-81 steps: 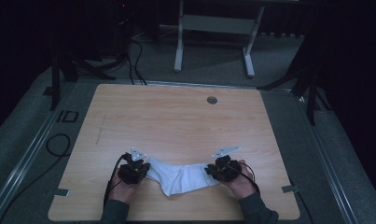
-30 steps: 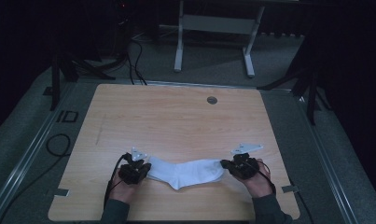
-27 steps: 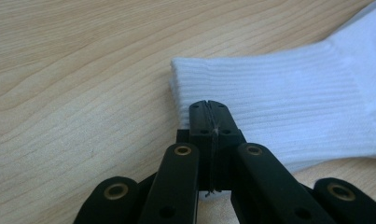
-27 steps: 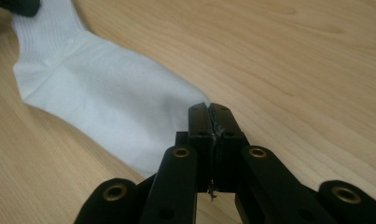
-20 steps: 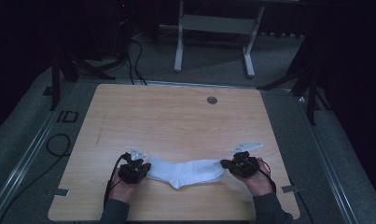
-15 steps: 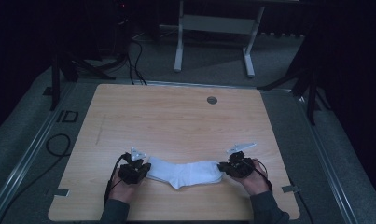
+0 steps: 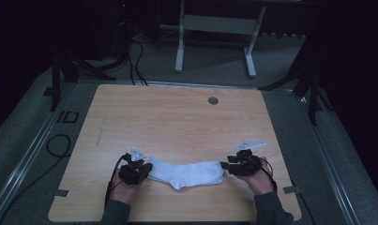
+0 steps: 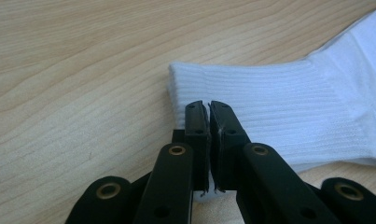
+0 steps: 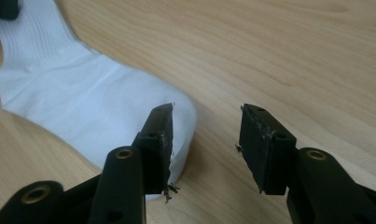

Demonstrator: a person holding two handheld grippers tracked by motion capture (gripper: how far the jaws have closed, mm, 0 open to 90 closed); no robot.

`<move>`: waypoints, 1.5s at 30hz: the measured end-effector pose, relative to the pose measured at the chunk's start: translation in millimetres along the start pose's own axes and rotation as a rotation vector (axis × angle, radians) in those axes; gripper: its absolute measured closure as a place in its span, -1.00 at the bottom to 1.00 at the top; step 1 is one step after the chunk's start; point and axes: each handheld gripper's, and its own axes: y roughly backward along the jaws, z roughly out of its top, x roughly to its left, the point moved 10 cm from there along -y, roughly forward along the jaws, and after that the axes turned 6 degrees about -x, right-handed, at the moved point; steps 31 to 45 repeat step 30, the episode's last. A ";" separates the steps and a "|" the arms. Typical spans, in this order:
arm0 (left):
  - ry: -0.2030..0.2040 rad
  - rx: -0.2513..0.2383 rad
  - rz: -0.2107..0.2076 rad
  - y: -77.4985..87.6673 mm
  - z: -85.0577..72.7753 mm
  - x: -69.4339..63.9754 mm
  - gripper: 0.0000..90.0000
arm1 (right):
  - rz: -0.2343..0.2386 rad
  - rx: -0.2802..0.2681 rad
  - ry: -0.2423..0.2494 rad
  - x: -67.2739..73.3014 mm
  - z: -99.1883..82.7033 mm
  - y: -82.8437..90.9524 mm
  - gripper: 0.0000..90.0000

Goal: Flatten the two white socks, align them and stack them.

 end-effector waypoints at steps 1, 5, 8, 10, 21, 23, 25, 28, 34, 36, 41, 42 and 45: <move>0.000 0.000 0.000 0.0 0.0 0.0 0.91 | -0.001 -0.005 -0.001 -0.4 0.8 0.7 0.20; -0.019 -0.036 -0.001 3.8 5.0 -0.8 0.89 | -0.007 -0.019 -0.005 -3.0 2.5 2.6 0.16; -0.024 -0.065 -0.007 6.9 8.6 -0.4 0.87 | -0.005 -0.028 -0.016 -3.2 2.9 3.1 0.16; -0.029 -0.084 -0.010 8.8 11.1 -0.3 0.87 | -0.005 -0.032 -0.018 -3.8 3.3 3.3 0.15; -0.010 -0.119 0.006 14.3 15.7 8.3 0.86 | -0.013 -0.040 -0.032 -9.6 1.3 4.9 0.15; -0.005 -0.127 0.011 15.6 16.7 11.2 0.86 | -0.014 -0.042 -0.037 -10.9 0.8 5.8 0.15; 0.002 -0.131 0.017 16.8 17.3 14.6 0.86 | -0.016 -0.045 -0.038 -12.3 0.3 6.9 0.15; 0.012 -0.133 0.039 17.3 17.5 22.2 0.86 | -0.022 -0.050 -0.044 -15.5 -0.4 8.9 0.15; 0.018 -0.132 0.051 17.2 17.2 25.6 0.86 | -0.023 -0.054 -0.048 -17.0 -0.2 9.7 0.15; 0.018 -0.132 0.051 17.2 17.2 25.6 0.86 | -0.023 -0.054 -0.048 -17.0 -0.2 9.7 0.15; 0.018 -0.132 0.051 17.2 17.2 25.6 0.86 | -0.023 -0.054 -0.048 -17.0 -0.2 9.7 0.15; 0.018 -0.132 0.051 17.2 17.2 25.6 0.86 | -0.023 -0.054 -0.048 -17.0 -0.2 9.7 0.15; 0.018 -0.132 0.051 17.2 17.2 25.6 0.86 | -0.023 -0.054 -0.048 -17.0 -0.2 9.7 0.15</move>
